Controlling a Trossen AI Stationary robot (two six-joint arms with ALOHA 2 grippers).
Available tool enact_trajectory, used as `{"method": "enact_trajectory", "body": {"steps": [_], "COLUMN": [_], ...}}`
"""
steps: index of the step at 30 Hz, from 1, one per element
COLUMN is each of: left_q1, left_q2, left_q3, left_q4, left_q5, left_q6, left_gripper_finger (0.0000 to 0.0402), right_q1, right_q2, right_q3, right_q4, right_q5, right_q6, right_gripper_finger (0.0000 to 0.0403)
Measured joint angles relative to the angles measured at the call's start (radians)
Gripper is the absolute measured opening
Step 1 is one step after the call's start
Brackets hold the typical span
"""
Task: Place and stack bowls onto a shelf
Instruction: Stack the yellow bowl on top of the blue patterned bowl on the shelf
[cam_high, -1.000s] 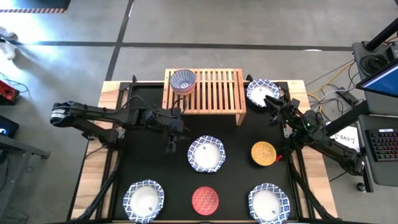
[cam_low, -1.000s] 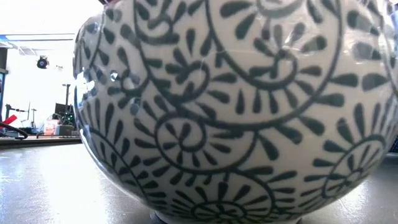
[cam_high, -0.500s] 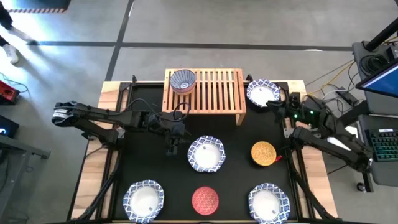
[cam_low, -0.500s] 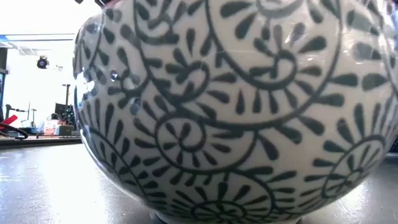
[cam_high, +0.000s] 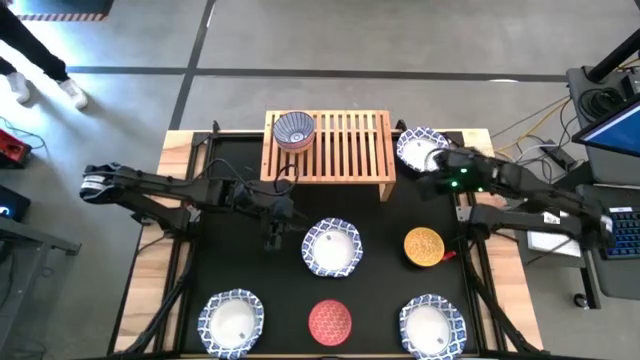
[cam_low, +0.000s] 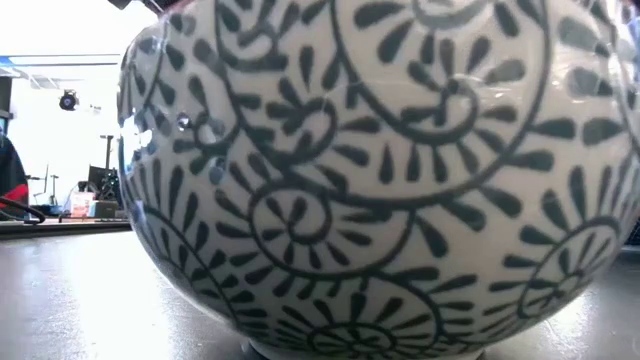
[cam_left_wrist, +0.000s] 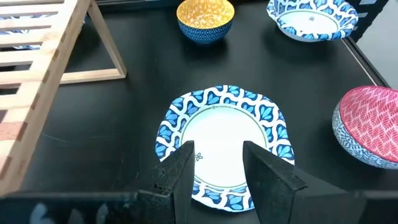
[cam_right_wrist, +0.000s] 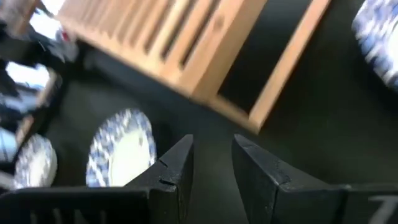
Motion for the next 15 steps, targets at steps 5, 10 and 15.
{"method": "enact_trajectory", "body": {"steps": [5, 10, 15], "left_q1": [0.000, 0.000, 0.000], "left_q2": [-0.027, -0.041, -0.038], "left_q3": [0.000, 0.000, 0.000], "left_q4": [-0.016, -0.030, -0.025], "left_q5": [0.000, 0.000, 0.000], "left_q6": [-0.005, 0.001, 0.011], "left_gripper_finger": [0.0119, 0.0119, 0.0119], "right_q1": [0.126, 0.276, 0.421], "right_q2": [0.119, 0.214, 0.289], "right_q3": [0.076, 0.122, 0.162], "right_q4": [-0.123, -0.188, -0.233], "right_q5": [0.001, 0.011, 0.009], "right_q6": [0.132, 0.339, 0.496], "right_gripper_finger": [0.0098, 0.0098, 0.0097]}}
